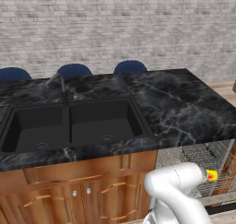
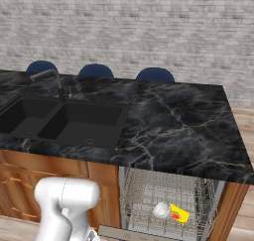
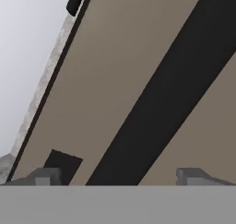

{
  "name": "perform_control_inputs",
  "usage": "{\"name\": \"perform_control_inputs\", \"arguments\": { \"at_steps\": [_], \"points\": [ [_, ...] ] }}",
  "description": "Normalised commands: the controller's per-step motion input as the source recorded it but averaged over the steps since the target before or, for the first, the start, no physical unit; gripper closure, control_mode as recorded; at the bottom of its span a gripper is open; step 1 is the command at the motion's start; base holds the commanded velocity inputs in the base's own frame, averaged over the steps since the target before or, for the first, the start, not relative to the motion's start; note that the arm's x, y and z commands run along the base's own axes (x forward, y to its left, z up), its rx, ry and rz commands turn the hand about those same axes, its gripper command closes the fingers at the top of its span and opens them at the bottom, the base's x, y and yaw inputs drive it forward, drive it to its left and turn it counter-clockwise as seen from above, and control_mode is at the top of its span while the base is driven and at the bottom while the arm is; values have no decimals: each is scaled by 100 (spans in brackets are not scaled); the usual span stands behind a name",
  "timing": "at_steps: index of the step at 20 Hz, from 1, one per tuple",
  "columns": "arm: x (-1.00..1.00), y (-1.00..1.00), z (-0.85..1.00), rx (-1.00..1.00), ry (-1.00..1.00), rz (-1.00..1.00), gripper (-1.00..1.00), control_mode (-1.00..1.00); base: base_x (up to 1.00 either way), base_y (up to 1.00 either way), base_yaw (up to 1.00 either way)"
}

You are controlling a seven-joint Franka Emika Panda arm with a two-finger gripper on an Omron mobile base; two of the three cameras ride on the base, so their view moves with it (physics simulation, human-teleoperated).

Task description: Pick up the cup and bowl from the counter, place them in the dishwasher, and close the dishwasher door.

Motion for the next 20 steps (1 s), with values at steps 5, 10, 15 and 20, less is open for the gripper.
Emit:
{"name": "perform_control_inputs", "arguments": {
  "at_steps": [5,10,15,20],
  "points": [
    [41,-33,-30,0,0,-1,-100,-100,0,0,0],
    [59,-34,-24,0,0,0,-100,-100,0,0,0],
    [73,-31,-15,0,0,0,-100,-100,0,0,0],
    [94,-24,-15,0,0,-2,-100,-100,0,0,0]
  ]
}}
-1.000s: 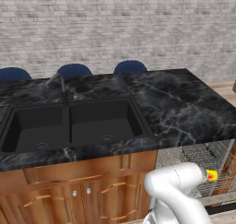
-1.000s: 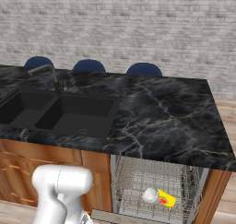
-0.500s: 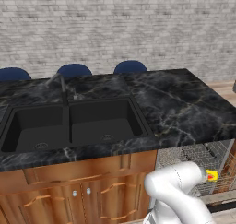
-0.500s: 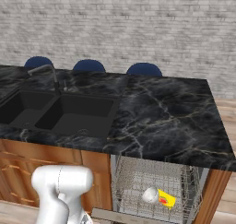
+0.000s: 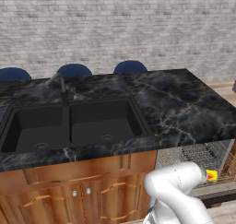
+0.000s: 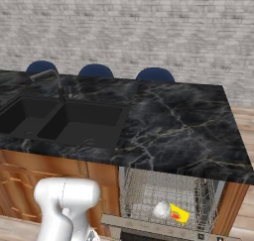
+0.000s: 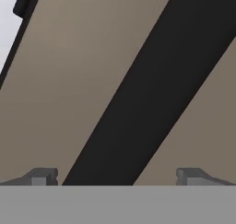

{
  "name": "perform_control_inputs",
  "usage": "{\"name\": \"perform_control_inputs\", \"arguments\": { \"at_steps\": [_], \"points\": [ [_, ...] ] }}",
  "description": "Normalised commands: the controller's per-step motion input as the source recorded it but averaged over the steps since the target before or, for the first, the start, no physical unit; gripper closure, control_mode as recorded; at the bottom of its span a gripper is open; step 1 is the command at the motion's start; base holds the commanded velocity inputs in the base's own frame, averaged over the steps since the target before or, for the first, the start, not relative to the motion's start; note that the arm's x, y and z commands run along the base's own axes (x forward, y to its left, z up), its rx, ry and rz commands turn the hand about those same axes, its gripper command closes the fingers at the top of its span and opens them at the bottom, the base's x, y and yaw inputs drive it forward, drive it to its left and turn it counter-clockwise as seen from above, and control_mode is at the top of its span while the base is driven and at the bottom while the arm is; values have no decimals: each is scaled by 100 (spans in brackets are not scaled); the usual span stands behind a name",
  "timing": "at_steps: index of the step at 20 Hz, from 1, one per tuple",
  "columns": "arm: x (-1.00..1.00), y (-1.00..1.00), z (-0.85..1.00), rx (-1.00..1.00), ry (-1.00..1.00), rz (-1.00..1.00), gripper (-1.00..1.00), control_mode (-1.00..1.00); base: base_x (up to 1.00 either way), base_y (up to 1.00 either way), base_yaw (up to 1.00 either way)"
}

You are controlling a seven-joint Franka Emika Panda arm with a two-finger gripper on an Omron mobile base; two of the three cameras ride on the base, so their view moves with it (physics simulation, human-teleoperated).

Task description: Pick up the cup and bowl from the counter, place them in the dishwasher, and close the dishwasher door.

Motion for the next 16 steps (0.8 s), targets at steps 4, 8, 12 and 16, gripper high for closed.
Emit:
{"name": "perform_control_inputs", "arguments": {
  "at_steps": [4,8,12,16],
  "points": [
    [83,-19,-11,0,0,-3,-100,-100,0,0,0],
    [74,-18,-12,0,0,-4,-100,-100,0,0,0],
    [76,-18,-15,0,0,-4,-100,-100,0,0,0],
    [73,-18,-14,0,0,-4,-100,-100,0,0,0]
  ]
}}
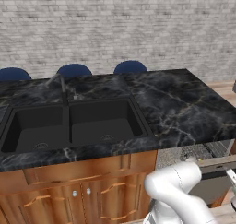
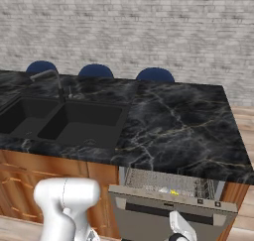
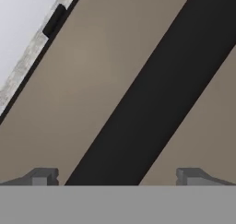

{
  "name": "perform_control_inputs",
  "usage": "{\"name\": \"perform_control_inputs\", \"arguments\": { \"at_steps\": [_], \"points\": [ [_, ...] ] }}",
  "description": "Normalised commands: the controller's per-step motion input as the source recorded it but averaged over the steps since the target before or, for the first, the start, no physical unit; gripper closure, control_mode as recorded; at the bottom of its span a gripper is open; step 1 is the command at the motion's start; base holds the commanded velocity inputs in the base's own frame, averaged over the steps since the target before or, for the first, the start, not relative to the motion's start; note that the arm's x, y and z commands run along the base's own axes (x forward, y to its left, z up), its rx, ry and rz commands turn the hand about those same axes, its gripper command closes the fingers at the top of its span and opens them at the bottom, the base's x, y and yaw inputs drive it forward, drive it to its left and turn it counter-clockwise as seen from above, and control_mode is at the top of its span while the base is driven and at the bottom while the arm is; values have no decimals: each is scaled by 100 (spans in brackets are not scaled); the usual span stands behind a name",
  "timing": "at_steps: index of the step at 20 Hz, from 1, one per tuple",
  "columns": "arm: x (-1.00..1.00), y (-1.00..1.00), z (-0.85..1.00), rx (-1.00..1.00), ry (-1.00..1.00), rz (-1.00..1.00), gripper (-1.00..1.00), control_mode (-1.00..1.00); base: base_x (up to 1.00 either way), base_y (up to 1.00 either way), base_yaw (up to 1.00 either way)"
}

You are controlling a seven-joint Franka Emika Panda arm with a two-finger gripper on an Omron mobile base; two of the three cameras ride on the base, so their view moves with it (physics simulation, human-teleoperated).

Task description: Pick up the cup and bowl from the counter, place them in the dishwasher, and close the dishwasher door.

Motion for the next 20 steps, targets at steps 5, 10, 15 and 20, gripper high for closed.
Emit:
{"name": "perform_control_inputs", "arguments": {
  "at_steps": [5,10,15,20],
  "points": [
    [53,-14,-13,0,0,-3,-100,-100,0,0,0],
    [43,-15,-14,0,0,-2,-100,-100,0,0,0],
    [46,-17,-18,0,0,-2,-100,-100,0,0,0],
    [50,-19,-24,0,0,-2,-100,-100,0,0,0]
  ]
}}
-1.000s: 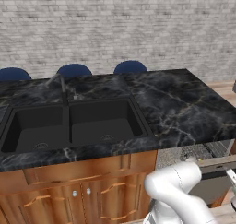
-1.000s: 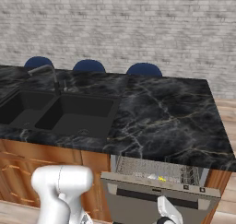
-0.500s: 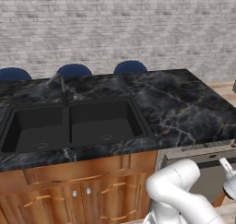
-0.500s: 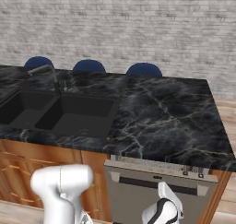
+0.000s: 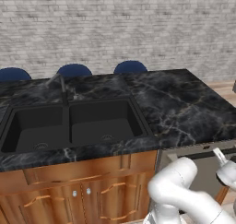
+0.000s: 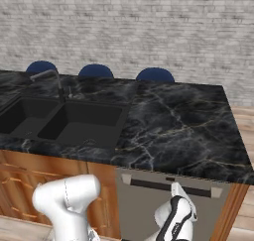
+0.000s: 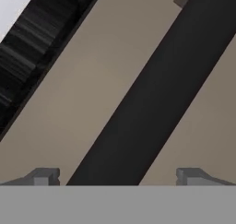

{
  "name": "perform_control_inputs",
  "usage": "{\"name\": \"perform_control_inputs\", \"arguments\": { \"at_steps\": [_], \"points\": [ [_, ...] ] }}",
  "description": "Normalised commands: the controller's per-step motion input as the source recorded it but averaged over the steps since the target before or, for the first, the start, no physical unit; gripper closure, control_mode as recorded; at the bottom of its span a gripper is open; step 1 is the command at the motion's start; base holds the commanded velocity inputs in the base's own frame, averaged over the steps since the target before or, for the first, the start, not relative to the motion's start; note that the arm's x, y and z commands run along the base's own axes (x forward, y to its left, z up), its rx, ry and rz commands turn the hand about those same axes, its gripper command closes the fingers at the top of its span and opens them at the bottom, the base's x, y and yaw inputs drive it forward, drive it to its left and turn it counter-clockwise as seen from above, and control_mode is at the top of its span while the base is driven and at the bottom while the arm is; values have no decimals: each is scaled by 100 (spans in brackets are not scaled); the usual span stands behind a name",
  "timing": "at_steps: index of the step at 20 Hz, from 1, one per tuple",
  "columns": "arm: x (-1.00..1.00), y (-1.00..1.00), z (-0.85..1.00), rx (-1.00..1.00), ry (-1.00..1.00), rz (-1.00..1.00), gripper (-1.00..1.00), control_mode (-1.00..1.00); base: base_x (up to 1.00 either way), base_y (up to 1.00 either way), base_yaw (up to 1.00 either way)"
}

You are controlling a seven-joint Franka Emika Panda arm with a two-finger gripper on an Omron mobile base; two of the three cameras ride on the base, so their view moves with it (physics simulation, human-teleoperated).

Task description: Pick up the cup and bowl from the counter, place them in the dishwasher, and close the dishwasher door.

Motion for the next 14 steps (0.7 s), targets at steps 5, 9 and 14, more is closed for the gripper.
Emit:
{"name": "perform_control_inputs", "arguments": {
  "at_steps": [5,9,14],
  "points": [
    [60,-22,-27,0,0,-2,-100,-100,0,0,0],
    [71,-23,-35,0,0,-3,-100,-100,0,0,0],
    [82,-23,-43,0,0,-2,-100,-100,0,0,0]
  ]
}}
